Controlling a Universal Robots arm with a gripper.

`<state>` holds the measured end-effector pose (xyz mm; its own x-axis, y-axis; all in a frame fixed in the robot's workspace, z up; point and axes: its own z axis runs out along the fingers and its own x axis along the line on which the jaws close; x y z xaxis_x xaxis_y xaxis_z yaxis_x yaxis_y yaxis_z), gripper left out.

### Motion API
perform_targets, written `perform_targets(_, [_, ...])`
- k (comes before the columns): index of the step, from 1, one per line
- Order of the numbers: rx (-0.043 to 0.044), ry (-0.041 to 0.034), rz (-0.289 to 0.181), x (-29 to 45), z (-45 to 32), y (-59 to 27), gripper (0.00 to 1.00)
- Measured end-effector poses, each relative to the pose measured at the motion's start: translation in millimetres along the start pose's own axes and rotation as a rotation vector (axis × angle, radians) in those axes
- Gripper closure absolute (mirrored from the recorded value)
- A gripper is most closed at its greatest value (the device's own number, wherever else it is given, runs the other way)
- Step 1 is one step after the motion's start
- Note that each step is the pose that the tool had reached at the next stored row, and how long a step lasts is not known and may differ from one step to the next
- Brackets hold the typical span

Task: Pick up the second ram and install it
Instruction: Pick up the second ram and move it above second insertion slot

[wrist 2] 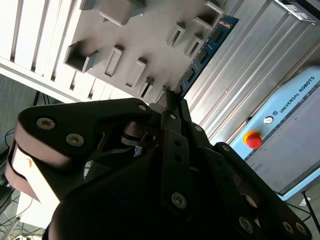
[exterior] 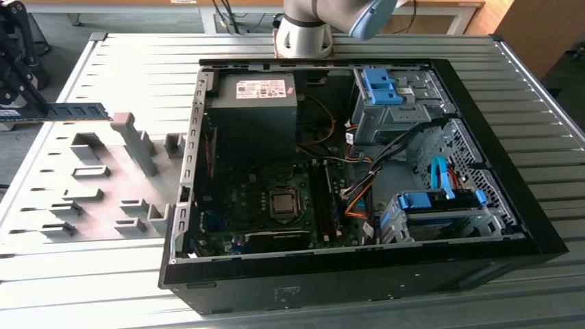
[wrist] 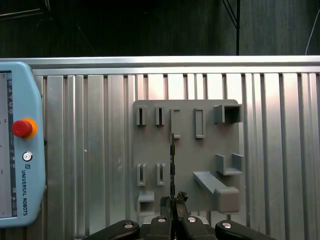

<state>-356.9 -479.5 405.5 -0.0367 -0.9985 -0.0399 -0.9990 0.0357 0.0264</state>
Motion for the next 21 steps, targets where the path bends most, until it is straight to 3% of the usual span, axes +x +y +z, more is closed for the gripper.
perform_targets(21, [0.0000, 0.0000, 0.000, -0.3, -0.2, -7.6, 0.86])
